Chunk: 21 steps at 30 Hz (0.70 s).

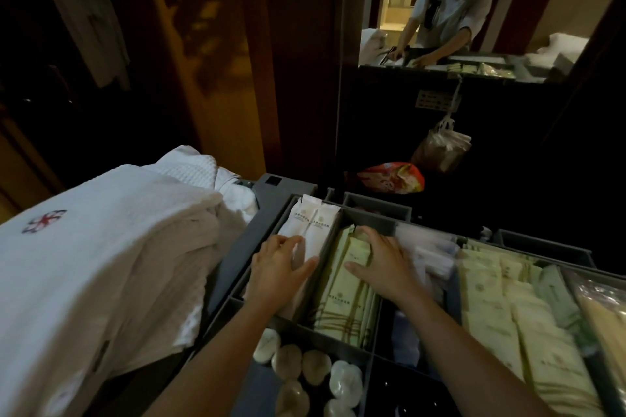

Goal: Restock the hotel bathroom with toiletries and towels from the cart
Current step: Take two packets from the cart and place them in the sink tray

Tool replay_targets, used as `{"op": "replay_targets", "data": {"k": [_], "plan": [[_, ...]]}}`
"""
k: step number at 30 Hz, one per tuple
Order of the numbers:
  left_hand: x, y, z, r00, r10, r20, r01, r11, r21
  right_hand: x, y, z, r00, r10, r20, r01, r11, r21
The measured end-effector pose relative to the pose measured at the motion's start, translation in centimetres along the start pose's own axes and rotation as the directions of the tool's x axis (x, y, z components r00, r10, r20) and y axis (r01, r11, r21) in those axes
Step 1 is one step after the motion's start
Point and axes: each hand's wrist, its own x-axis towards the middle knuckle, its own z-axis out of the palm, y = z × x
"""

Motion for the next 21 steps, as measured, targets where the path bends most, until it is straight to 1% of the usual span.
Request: {"op": "replay_targets", "data": {"k": [3, 7, 11, 13, 15, 16, 19, 21], "plan": [[0.2, 0.0, 0.3, 0.999, -0.035, 0.027, 0.034, 0.999, 0.035, 0.0, -0.1, 0.0, 0.999, 0.048, 0.006, -0.048, 0.999, 0.025], [0.5, 0.0, 0.5, 0.998, -0.046, 0.051, 0.04, 0.993, 0.114, -0.2, -0.2, 0.4, 0.987, 0.16, 0.002, -0.159, 0.982, 0.098], [0.6, -0.2, 0.5, 0.998, -0.039, 0.057, 0.033, 0.995, 0.098, 0.1, 0.1, 0.4, 0.989, 0.147, 0.014, -0.146, 0.971, 0.189], [0.6, -0.2, 0.4, 0.997, -0.039, 0.067, 0.036, 0.998, 0.055, 0.1, 0.1, 0.2, 0.988, 0.153, 0.031, -0.154, 0.931, 0.33], [0.7, -0.1, 0.3, 0.996, -0.041, 0.075, 0.039, 0.999, 0.019, -0.2, -0.2, 0.1, 0.983, 0.174, 0.062, -0.182, 0.851, 0.493], [0.6, -0.1, 0.3, 0.997, -0.037, 0.074, 0.036, 0.999, 0.012, -0.3, -0.4, 0.0, 0.981, 0.18, 0.071, -0.189, 0.821, 0.539], [0.5, -0.1, 0.2, 0.998, -0.011, 0.058, 0.012, 1.0, -0.014, -0.6, -0.4, -0.3, 0.981, 0.18, 0.069, -0.185, 0.774, 0.606], [0.3, 0.1, 0.0, 0.999, 0.001, 0.042, 0.003, 0.996, -0.086, -0.9, -0.6, -0.8, 0.981, 0.182, 0.062, -0.18, 0.755, 0.631]]}}
